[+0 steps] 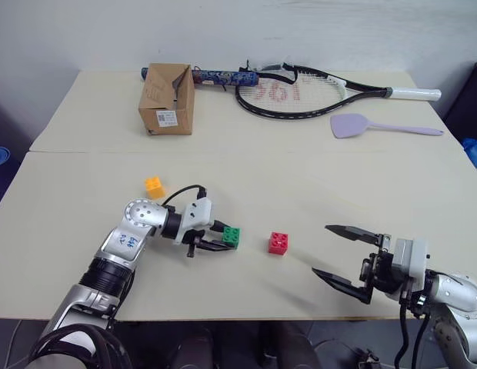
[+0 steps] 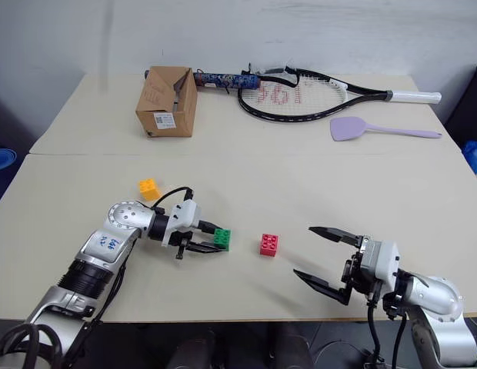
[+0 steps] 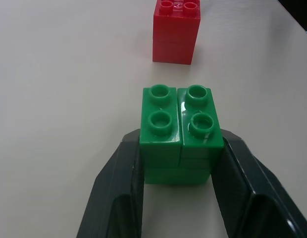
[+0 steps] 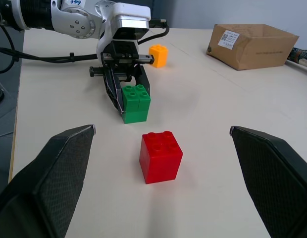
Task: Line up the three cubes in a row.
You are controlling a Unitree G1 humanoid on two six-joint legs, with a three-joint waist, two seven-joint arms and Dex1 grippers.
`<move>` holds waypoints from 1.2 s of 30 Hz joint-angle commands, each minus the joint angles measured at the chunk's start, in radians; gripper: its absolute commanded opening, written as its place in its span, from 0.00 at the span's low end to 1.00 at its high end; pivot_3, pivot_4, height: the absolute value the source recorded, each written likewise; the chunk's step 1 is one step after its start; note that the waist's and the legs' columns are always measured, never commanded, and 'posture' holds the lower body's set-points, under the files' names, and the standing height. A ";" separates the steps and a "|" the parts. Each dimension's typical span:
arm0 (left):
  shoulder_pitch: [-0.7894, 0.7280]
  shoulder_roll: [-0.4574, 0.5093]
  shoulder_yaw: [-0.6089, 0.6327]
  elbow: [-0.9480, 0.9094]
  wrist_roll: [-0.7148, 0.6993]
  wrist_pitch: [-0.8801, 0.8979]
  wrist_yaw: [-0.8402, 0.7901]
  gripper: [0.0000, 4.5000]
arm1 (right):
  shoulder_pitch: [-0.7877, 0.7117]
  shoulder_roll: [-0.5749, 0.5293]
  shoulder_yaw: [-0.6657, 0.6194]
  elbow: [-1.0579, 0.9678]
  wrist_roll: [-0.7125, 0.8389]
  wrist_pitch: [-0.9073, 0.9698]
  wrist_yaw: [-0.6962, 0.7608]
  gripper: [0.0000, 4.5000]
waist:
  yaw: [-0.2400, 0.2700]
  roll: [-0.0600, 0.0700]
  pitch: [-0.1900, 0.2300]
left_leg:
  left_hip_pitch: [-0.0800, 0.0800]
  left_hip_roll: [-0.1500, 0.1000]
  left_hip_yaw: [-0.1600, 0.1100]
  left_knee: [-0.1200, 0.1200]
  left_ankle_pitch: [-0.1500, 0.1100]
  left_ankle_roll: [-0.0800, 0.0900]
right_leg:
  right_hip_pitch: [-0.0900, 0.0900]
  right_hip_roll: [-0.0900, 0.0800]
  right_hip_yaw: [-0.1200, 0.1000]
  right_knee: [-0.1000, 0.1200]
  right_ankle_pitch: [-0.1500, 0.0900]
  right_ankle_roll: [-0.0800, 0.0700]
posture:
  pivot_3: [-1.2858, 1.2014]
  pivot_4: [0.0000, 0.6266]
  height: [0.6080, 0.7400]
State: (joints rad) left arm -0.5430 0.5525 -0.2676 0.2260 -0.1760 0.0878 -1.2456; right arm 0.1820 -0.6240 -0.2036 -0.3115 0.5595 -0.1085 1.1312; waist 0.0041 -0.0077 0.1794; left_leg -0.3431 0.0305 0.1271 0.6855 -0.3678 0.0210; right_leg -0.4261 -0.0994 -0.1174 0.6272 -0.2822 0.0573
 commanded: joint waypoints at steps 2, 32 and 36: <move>0.014 0.011 0.000 -0.026 0.004 0.005 -0.014 0.49 | -0.008 0.004 -0.002 -0.021 0.004 -0.008 -0.011 1.00 | 0.000 0.000 0.000 | 0.000 0.000 0.000 0.000 0.000 0.000 | 0.000 0.000 0.000 0.000 0.000 0.000 | 0.52 0.24 1.00; 0.796 -0.037 0.933 -0.322 -0.327 0.012 0.524 1.00 | -0.215 0.144 0.104 0.028 0.032 0.007 -0.051 1.00 | 0.013 -0.001 0.000 | 0.003 -0.001 -0.002 -0.002 -0.004 0.002 | 0.002 -0.008 -0.001 -0.001 -0.001 -0.001 | 0.52 0.24 1.00; 0.647 -0.015 0.838 -0.323 -0.271 0.075 0.617 1.00 | -0.213 0.138 0.107 0.049 0.020 -0.011 -0.040 1.00 | 0.020 -0.001 0.000 | 0.003 -0.001 -0.002 -0.002 -0.004 0.001 | 0.002 -0.007 -0.001 -0.001 -0.001 -0.001 | 0.52 0.24 1.00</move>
State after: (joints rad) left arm 0.1384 0.5176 0.5971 -0.0646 -0.4634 0.1423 -0.6739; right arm -0.0289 -0.4867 -0.0855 -0.2456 0.5722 -0.1036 1.0872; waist 0.0243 -0.0090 0.1789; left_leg -0.3399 0.0289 0.1246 0.6840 -0.3718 0.0223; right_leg -0.4243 -0.1068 -0.1188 0.6265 -0.2827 0.0562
